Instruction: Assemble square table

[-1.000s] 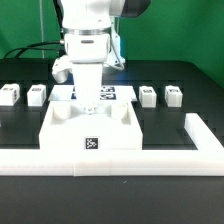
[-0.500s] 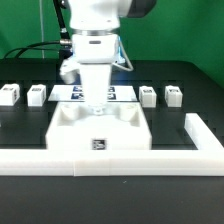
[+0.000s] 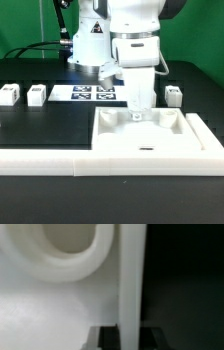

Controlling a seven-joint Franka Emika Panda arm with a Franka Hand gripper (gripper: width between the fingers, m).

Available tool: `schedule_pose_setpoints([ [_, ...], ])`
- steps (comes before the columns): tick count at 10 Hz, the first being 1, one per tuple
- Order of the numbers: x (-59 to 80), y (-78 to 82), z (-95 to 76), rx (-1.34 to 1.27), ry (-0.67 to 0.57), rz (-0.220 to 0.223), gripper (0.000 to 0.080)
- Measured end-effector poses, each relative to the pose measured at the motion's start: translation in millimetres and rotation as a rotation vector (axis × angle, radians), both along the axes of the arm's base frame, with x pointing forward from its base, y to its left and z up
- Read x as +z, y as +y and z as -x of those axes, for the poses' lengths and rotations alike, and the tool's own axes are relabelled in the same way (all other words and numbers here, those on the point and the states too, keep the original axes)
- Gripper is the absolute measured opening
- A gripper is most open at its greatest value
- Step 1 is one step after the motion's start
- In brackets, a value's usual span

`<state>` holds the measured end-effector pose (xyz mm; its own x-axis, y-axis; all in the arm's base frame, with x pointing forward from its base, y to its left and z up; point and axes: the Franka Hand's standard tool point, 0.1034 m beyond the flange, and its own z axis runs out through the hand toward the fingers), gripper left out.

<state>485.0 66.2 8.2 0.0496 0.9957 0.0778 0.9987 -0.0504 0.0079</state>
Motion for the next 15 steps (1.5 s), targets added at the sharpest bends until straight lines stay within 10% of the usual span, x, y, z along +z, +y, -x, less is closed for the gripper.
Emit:
schedule_pose_setpoints([
  [7, -4.2, 2.9, -9.0, 0.000, 0.016, -0.003, 0.0054],
  [10, -3.8, 2.7, -9.6, -0.001, 0.014, -0.004, 0.0537],
  [15, -3.6, 2.4, -10.2, -0.002, 0.012, -0.004, 0.0648],
])
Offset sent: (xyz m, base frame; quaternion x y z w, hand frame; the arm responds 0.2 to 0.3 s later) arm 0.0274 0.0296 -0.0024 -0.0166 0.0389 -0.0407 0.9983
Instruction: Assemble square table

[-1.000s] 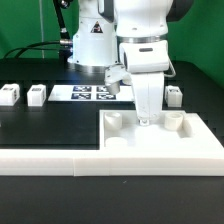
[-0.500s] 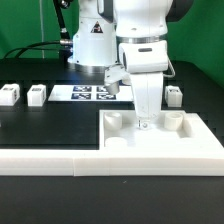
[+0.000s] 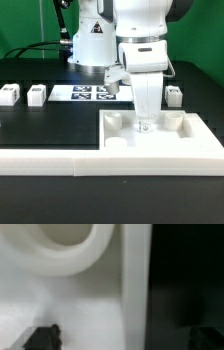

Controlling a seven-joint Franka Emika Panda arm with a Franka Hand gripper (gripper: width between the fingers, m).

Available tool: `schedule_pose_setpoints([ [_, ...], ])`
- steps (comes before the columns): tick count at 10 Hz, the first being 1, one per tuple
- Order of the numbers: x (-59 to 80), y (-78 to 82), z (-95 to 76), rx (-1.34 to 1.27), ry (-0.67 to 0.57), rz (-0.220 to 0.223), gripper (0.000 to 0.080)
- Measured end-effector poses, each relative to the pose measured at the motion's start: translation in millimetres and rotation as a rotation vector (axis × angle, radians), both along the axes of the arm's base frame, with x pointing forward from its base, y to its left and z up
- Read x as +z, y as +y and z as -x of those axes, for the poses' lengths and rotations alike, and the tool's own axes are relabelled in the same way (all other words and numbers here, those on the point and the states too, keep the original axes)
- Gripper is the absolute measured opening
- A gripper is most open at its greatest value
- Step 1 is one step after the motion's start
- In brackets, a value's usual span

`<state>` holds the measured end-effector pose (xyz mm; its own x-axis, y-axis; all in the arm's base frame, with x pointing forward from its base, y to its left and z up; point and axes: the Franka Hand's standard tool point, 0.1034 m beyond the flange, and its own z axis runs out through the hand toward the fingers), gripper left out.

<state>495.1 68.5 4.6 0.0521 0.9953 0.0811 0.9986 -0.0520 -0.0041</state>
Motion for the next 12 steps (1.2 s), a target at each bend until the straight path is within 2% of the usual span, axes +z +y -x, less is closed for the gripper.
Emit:
schedule_pose_setpoints([
  [5, 1.4, -0.2, -0.6, -0.002, -0.002, 0.000, 0.0649],
  [7, 30.5, 8.9, 6.0, -0.143, -0.021, 0.011, 0.0649],
  [8, 38.2, 12.8, 14.6, -0.165, -0.022, 0.016, 0.0649],
  [9, 46.4, 22.8, 22.5, -0.340, -0.011, 0.017, 0.0649],
  [10, 54.6, 40.6, 30.8, -0.483, -0.008, 0.015, 0.0649],
  [11, 57.1, 57.4, 35.3, -0.599, -0.010, 0.006, 0.0649],
  [12, 61.2, 60.2, 28.5, -0.653, -0.017, 0.000, 0.0649],
])
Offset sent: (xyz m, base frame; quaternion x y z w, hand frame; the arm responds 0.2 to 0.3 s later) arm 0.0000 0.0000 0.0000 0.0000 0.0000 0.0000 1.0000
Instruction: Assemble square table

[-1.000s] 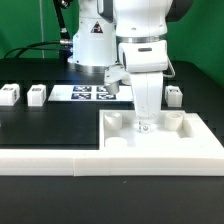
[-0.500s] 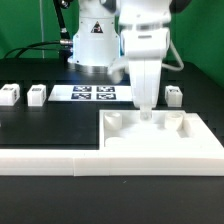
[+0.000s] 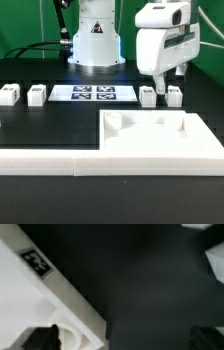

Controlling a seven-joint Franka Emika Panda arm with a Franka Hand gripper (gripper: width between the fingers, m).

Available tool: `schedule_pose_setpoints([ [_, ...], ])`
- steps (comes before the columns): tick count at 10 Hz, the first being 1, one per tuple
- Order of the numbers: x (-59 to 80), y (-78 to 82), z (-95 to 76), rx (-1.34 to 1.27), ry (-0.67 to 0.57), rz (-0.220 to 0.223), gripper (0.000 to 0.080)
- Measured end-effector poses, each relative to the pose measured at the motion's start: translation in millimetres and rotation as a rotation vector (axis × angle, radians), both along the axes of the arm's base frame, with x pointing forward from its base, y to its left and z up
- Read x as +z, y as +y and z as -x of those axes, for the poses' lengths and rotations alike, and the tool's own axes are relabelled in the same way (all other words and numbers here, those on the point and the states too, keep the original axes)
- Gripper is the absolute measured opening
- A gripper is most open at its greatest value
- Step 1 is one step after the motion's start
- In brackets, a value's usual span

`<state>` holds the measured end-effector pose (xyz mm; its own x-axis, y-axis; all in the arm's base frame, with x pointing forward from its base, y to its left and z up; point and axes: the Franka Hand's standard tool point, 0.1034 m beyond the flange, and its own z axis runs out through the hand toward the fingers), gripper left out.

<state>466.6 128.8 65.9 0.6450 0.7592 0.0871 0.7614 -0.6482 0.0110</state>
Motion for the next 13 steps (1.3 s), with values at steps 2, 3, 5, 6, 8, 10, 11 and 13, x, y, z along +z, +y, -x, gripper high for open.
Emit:
schedule_pose_setpoints([
  [2, -0.9, -0.7, -0.3, -0.129, 0.008, -0.010, 0.0649],
  [3, -0.9, -0.7, -0.3, -0.191, 0.012, -0.015, 0.0649],
  [5, -12.3, 11.6, 30.9, -0.458, 0.041, -0.038, 0.0649],
  [6, -12.4, 24.0, 48.2, -0.556, 0.087, -0.015, 0.0649],
  [8, -12.2, 29.4, 49.1, -0.639, 0.107, -0.020, 0.0649],
  [10, -12.7, 29.3, 50.4, -0.636, 0.124, -0.008, 0.0649],
  [11, -14.0, 28.6, 55.2, -0.648, 0.161, 0.019, 0.0649],
  [13, -16.7, 41.7, 66.3, -0.717, 0.362, 0.166, 0.0649],
])
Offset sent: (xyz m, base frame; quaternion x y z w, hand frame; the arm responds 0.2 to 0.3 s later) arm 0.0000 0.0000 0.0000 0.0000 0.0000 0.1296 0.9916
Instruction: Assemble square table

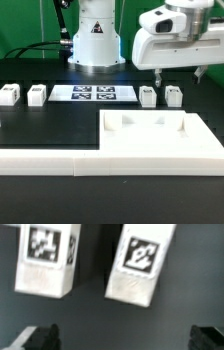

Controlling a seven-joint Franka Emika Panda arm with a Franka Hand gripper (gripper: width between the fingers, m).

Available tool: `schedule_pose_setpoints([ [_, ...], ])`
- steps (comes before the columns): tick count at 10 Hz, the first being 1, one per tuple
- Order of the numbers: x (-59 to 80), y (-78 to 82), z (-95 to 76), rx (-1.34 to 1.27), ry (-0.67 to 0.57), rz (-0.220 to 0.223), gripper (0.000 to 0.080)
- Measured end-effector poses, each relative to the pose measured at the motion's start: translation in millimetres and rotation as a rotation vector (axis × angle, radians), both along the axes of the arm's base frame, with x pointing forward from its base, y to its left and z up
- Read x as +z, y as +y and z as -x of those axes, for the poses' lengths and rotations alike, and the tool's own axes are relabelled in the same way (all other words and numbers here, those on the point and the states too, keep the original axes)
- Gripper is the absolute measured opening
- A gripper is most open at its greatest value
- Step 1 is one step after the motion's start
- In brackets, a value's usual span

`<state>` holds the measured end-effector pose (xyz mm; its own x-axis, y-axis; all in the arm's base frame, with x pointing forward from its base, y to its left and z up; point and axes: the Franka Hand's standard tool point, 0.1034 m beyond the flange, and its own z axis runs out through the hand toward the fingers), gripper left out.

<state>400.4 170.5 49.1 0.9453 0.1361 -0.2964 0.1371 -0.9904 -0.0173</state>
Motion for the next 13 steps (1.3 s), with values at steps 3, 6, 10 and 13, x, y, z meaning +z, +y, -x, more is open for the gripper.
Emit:
schedule_pose_setpoints([
  [3, -9.2, 7.0, 0.8, -0.098, 0.251, -0.002, 0.0649],
  [6, -9.3, 3.7, 9.9, -0.089, 0.454, 0.032, 0.0649],
  [10, -33.0, 2.4, 28.5, -0.125, 0.731, 0.088, 0.0649],
  [13, -43.7, 6.8, 45.0, -0.154, 0.777, 0.114, 0.0649],
])
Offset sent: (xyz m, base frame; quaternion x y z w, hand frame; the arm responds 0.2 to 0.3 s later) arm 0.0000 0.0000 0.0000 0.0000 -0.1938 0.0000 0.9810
